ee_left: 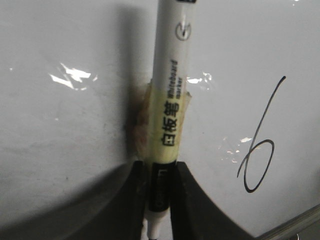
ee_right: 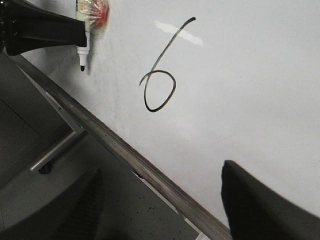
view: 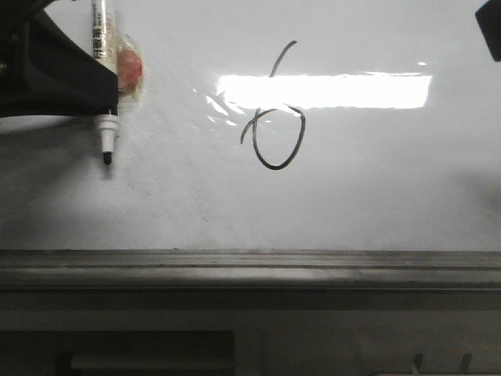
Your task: Write number 6 on whiteboard
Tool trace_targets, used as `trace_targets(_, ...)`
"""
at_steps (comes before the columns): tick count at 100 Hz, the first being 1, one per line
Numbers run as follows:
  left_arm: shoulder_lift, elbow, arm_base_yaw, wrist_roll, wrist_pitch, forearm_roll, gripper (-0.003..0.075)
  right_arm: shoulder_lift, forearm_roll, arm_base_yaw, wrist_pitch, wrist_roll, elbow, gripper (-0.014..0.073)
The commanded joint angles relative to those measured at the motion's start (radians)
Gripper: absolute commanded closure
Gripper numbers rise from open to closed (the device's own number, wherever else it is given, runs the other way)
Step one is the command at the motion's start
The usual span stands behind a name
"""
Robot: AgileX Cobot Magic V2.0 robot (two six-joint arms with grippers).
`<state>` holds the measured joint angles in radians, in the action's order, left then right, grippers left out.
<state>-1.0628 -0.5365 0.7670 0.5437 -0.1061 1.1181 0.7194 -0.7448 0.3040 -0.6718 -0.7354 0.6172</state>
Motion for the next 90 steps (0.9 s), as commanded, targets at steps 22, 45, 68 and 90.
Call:
trace_targets(22,-0.001,-0.026,0.0,-0.006,-0.046,0.0,0.0713,-0.006,-0.039,-0.004,0.056,0.0,0.026,0.0146)
trace_targets(45,0.036,-0.026,0.0,-0.006,-0.068,-0.017,0.0363,-0.006,-0.039,-0.004,0.056,0.0,0.026,0.0146)
trace_targets(68,0.145,-0.026,0.0,0.08,-0.076,-0.034,0.0206,-0.006,-0.023,-0.004,0.056,0.0,0.026,0.0146)
trace_targets(90,0.325,-0.022,0.0,0.268,-0.051,-0.034,0.0208,-0.017,-0.032,-0.004,0.057,0.0,0.026,0.0153)
